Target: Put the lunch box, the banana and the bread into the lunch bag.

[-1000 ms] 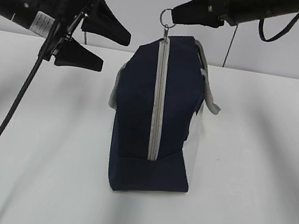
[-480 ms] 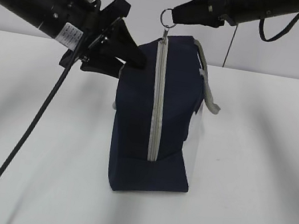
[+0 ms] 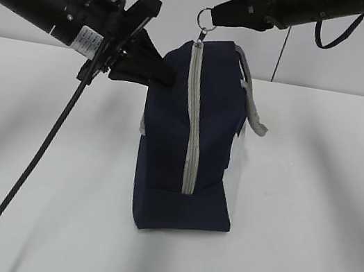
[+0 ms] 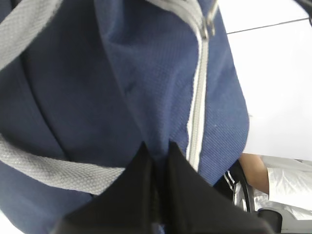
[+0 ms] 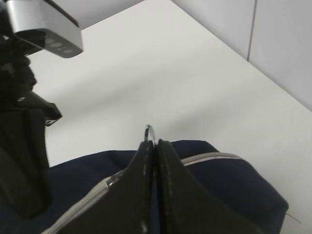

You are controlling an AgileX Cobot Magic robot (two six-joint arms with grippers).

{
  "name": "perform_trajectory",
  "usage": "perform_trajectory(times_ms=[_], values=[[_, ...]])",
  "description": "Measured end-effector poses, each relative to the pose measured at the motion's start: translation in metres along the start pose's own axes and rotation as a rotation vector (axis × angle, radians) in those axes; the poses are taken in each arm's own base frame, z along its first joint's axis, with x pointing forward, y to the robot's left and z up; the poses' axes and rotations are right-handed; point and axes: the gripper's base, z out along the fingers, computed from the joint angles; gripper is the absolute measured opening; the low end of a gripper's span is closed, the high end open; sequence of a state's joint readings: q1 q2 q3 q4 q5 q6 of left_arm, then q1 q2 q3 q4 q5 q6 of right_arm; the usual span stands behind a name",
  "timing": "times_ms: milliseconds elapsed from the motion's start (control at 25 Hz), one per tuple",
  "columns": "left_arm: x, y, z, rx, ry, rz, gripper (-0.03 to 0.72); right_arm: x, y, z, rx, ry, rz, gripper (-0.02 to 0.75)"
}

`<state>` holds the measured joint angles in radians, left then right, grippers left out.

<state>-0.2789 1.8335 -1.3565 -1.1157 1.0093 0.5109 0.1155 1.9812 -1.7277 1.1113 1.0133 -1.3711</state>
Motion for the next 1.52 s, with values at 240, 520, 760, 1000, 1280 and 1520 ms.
perform_trajectory(times_ms=[240,520,760,1000,1280,1520], values=[[0.006,-0.01,0.01,0.016,0.038,0.05,0.02,-0.002,-0.009,0.0,0.094,-0.019,0.0,-0.016],[0.017,-0.02,0.021,0.007,0.11,0.108,0.02,-0.002,-0.018,0.0,0.184,-0.033,0.002,-0.016],[0.019,-0.021,0.022,0.012,0.139,0.13,0.018,0.012,-0.036,0.017,0.195,-0.02,0.013,-0.016],[0.02,-0.021,0.021,0.017,0.154,0.163,0.019,0.017,-0.058,0.037,0.159,-0.028,-0.01,-0.016],[0.022,-0.023,0.018,0.003,0.161,0.202,0.017,0.036,-0.083,0.05,0.095,-0.023,0.056,-0.016],[0.024,-0.026,0.014,-0.002,0.175,0.223,0.017,0.05,-0.091,0.05,0.006,-0.003,0.072,-0.016]])
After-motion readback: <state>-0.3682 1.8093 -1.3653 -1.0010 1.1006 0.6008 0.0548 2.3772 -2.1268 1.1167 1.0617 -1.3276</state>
